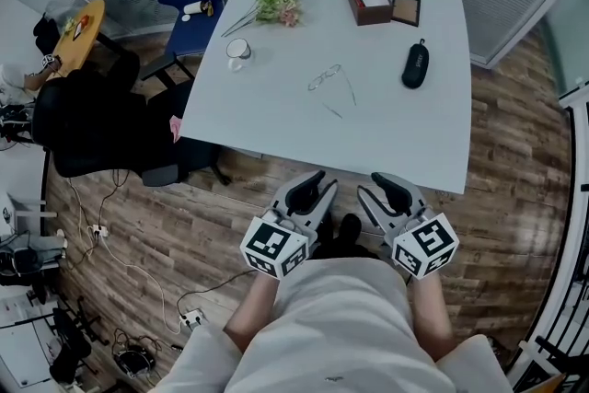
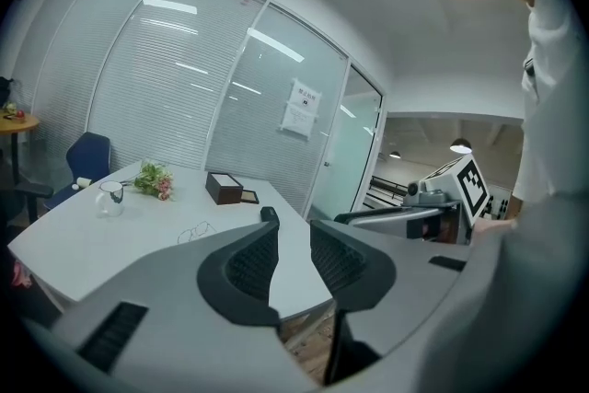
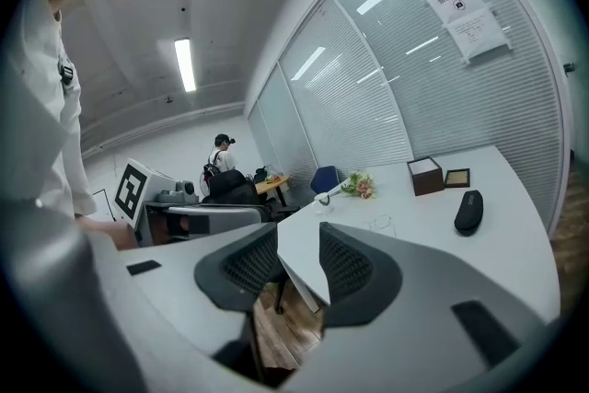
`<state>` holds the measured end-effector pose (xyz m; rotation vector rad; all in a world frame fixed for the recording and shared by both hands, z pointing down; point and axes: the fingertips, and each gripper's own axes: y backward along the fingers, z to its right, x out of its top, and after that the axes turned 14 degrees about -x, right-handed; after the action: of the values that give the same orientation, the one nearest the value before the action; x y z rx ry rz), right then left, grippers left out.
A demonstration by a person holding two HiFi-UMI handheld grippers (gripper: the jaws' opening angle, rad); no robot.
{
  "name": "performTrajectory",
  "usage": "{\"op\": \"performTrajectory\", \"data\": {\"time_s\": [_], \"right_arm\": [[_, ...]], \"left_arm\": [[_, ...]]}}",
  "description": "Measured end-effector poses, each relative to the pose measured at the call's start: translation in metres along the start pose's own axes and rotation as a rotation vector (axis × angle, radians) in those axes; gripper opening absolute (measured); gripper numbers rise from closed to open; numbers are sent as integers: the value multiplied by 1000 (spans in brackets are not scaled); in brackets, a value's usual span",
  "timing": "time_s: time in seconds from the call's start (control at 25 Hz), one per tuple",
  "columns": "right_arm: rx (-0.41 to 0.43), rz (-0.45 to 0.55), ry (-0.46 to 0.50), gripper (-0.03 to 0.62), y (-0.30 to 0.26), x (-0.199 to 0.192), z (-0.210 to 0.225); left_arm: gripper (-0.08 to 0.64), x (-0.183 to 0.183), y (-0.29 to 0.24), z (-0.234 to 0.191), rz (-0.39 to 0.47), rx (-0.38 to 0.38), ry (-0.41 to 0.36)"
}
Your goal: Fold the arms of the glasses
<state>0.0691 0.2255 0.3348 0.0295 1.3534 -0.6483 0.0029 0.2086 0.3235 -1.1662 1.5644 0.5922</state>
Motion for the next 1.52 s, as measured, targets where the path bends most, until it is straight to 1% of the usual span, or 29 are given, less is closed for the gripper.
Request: {"op": "performTrajectory", "data": {"time_s": [0.24, 0.56, 0.88, 1.24, 1.4, 1.52], "right_arm": [[-18, -31, 1, 146, -25, 6, 2], [-46, -53, 0, 143, -73, 27, 14], [-67, -60, -2, 138, -125, 51, 31], [-137, -51, -16, 133, -171, 73, 42], [-173, -54, -27, 129, -187, 76, 44], [-198, -53, -34, 127, -198, 78, 46]], "left_arm": [[120, 5, -1, -28, 8, -5, 24], [120, 20, -8, -78, 0, -22, 44], [120, 44, -22, -136, -6, -39, 39], [120, 62, -21, -192, -17, -66, 25], [120, 67, -17, -217, -21, -74, 25], [120, 67, -17, -229, -35, -95, 23]]}}
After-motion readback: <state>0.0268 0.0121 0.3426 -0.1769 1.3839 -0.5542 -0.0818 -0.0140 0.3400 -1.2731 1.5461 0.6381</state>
